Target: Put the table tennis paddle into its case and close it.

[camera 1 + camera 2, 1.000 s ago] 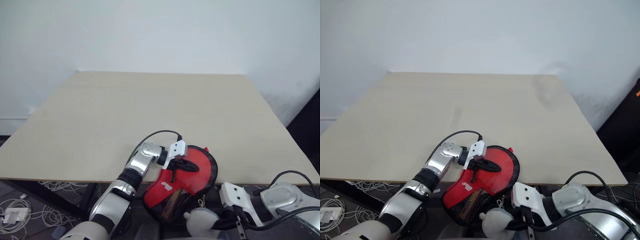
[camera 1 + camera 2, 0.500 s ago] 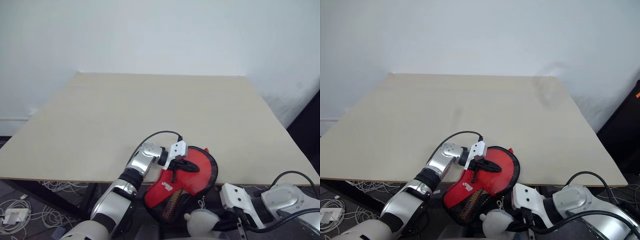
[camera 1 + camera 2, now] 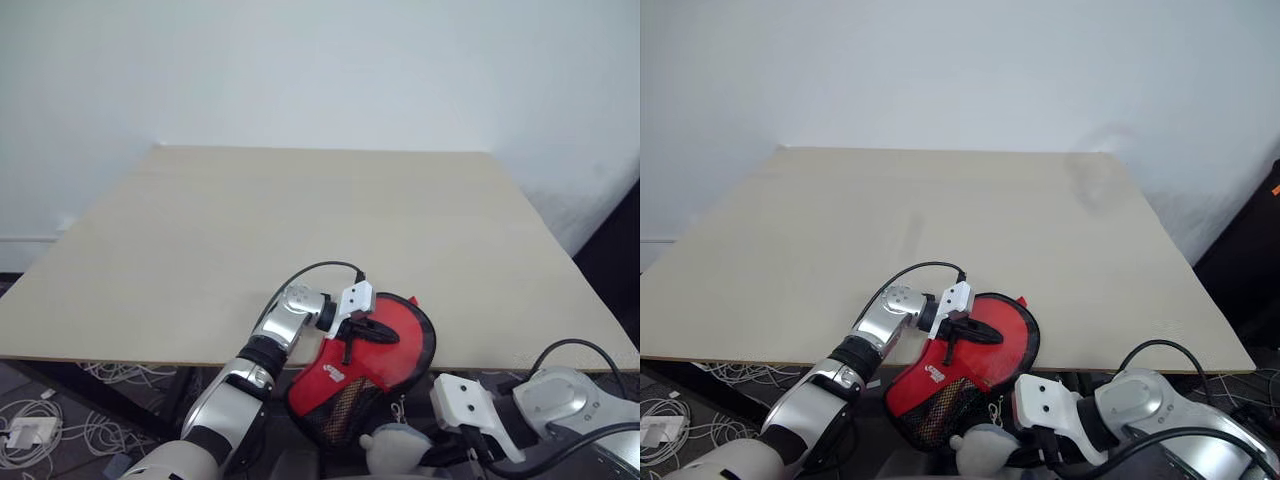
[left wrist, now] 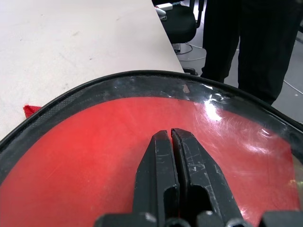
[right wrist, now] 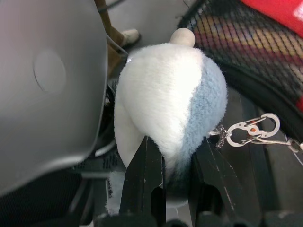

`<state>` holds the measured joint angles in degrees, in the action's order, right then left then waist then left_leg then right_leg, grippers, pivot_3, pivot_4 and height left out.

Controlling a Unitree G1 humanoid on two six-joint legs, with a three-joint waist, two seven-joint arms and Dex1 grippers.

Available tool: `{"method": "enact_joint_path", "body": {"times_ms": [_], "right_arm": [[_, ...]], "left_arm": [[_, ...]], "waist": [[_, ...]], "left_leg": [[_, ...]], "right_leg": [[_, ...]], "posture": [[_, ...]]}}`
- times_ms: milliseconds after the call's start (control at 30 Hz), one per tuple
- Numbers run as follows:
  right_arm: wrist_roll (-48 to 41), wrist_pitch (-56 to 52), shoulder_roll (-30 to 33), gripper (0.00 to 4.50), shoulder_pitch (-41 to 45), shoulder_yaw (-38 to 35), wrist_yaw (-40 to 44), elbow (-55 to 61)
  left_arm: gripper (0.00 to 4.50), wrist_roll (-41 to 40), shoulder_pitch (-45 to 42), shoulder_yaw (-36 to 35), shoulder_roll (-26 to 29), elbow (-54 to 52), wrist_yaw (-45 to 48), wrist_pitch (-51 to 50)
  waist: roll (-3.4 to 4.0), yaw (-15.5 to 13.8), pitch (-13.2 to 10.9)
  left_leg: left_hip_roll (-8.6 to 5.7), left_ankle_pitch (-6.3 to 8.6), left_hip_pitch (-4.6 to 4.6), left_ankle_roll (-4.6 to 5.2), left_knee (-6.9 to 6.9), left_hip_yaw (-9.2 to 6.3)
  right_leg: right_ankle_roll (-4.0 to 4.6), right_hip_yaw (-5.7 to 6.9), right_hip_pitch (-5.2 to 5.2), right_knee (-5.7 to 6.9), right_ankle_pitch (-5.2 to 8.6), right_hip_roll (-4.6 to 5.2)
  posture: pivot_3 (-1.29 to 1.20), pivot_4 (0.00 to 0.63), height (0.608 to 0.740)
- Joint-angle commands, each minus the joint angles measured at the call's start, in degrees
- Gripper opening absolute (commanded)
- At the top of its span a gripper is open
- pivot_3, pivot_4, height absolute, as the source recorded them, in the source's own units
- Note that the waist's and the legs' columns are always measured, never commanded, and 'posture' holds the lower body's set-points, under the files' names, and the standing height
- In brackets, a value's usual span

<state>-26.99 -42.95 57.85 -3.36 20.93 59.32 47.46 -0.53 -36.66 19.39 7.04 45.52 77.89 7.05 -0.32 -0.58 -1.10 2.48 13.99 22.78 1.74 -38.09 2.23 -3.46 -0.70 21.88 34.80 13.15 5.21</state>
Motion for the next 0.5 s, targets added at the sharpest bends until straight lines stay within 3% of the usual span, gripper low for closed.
{"method": "enact_joint_path", "body": {"times_ms": [33,500], "right_arm": [[-4.22,-1.53,-2.26,0.20,0.98,1.41,0.25,4.75],[-7.49,-13.03,-13.26,0.20,3.50,8.17,-10.33,10.60]], "left_arm": [[0.00,2.83,2.51,2.83,0.51,2.23,-0.44,-2.92],[0.00,2.29,-1.46,2.76,-1.39,3.43,1.46,-5.01]], "waist": [[0.00,0.00,0.00],[-0.10,0.01,-0.04]], "left_leg": [[0.00,0.00,0.00,0.00,0.00,0.00],[0.01,0.01,0.09,-0.01,0.08,0.03]], "right_leg": [[0.00,0.00,0.00,0.00,0.00,0.00],[0.00,-0.01,0.13,-0.01,0.00,-0.01]], "posture": [[0.00,0.000,0.740],[0.00,0.000,0.740]]}}
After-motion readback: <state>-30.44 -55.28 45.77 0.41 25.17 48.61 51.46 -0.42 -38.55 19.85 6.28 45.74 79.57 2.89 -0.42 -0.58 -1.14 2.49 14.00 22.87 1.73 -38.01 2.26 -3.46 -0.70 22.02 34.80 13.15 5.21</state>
